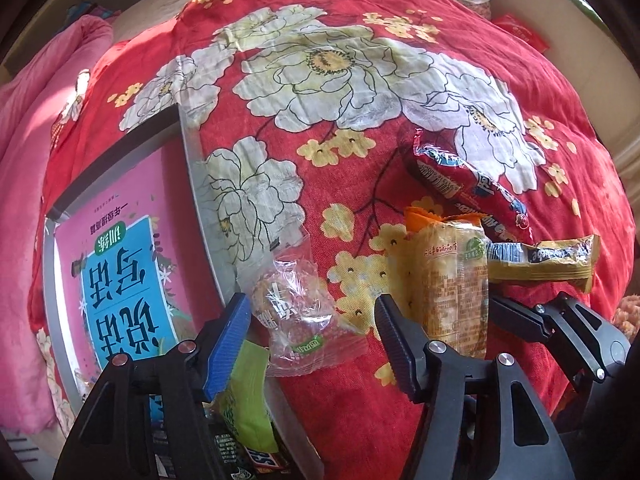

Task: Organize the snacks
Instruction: 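Grasp the clear pastry bag with the left gripper while the right gripper grasps the orange bread roll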

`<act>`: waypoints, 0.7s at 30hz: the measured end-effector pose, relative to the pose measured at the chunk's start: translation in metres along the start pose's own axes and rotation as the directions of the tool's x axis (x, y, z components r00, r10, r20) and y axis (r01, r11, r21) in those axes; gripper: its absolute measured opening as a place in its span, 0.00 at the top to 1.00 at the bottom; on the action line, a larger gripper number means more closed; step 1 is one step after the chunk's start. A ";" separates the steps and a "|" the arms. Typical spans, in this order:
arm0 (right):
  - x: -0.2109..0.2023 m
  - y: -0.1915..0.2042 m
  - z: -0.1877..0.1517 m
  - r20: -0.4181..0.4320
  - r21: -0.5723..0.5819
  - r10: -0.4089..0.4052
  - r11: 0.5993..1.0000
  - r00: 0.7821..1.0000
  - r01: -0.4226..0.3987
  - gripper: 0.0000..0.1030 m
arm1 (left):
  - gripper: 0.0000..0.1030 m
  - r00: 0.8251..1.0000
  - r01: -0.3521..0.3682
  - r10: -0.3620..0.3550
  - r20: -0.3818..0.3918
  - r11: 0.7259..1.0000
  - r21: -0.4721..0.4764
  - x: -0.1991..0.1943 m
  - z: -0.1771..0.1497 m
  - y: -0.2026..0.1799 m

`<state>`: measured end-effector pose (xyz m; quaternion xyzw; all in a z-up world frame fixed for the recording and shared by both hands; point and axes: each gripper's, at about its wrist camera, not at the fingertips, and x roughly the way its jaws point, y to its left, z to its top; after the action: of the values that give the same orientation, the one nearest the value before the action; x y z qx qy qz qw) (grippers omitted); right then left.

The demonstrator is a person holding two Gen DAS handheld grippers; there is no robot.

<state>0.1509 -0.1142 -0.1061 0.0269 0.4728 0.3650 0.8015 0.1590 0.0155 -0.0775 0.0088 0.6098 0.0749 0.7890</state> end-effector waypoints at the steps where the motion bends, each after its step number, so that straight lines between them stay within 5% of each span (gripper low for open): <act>1: 0.002 0.001 -0.001 -0.002 -0.012 -0.010 1.000 1.000 0.010 0.45 | 0.36 1.000 -0.005 0.005 -0.003 1.000 0.003 0.002 0.001 -0.001; 4: 0.010 0.003 0.001 -0.017 -0.047 -0.041 0.998 0.999 0.040 0.57 | 0.38 1.000 -0.021 0.021 -0.008 1.000 0.004 0.007 0.003 -0.002; 13: 0.011 0.001 0.000 -0.028 -0.066 -0.049 0.997 0.998 0.047 0.64 | 0.47 0.998 -0.061 0.060 0.017 0.998 0.026 0.015 0.006 -0.008; 21: 0.007 -0.014 0.000 -0.048 0.032 0.038 0.999 0.998 -0.036 0.68 | 0.47 0.995 0.079 -0.077 0.055 0.996 -0.028 0.005 -0.005 0.005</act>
<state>0.1609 -0.1204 -0.1168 0.0391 0.4970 0.3731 0.7825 0.1554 0.0207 -0.0830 -0.0249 0.5870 0.0528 0.8075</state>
